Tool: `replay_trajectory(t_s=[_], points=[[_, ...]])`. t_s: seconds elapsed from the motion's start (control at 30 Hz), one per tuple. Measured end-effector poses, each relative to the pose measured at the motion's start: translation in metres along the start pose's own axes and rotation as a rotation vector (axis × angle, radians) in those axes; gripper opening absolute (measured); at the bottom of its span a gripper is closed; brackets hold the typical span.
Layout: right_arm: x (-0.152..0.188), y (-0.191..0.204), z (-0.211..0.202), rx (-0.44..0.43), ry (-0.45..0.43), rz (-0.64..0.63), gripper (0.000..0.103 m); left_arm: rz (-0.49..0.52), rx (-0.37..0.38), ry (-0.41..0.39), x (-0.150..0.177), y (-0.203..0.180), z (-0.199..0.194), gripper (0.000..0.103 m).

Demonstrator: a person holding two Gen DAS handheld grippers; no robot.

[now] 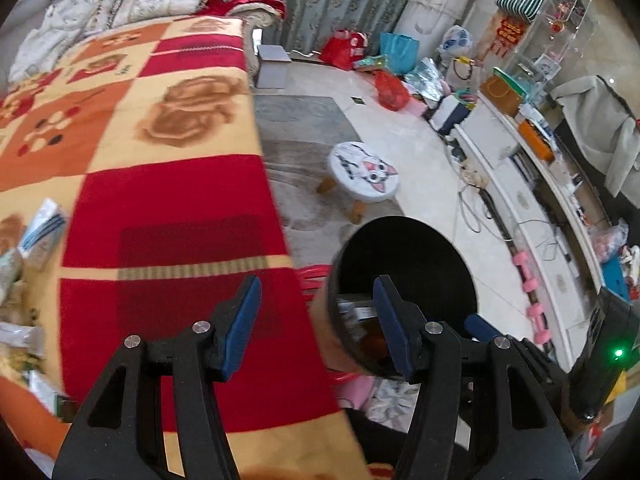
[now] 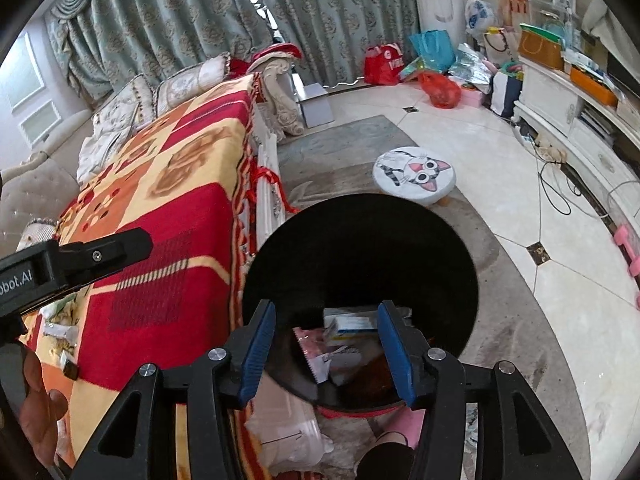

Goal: Collect trash
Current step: 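Open both tools over the black bin to drop the white boxes, then move both open tools back over the trash on the blanket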

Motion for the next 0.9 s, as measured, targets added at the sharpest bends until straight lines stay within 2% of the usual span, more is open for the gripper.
replay_trajectory(t_s=[0.27, 0.47, 0.53, 0.57, 0.9], points=[[-0.003, 0.037, -0.004, -0.034, 0.002, -0.042, 0.051, -0.013, -0.061, -0.052, 0.002, 0.034, -0.032, 0.057], [-0.006, 0.076, -0.009, -0.071, 0.005, -0.093, 0.053, -0.044, -0.109, -0.084, 0.003, 0.074, -0.057, 0.057], [-0.006, 0.088, -0.01, -0.091, 0.003, -0.106, 0.07, -0.059, -0.121, -0.095, 0.004, 0.089, -0.066, 0.057], [-0.007, 0.095, -0.01, -0.102, -0.002, -0.114, 0.072, -0.065, -0.127, -0.098, 0.004, 0.098, -0.071, 0.057], [-0.005, 0.179, 0.002, -0.197, 0.031, -0.239, 0.072, -0.138, -0.248, -0.125, 0.008, 0.199, -0.112, 0.057]])
Point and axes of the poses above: each gripper's, at about its wrist camera, not at the fingertips, and z roughly the way its jaws point, y to its left, x to its underside, the point moved 2 cm from there along z, roughly the way its jaws point, and after that the axes turned 10 degrees about -z, right-handed, at the moved point
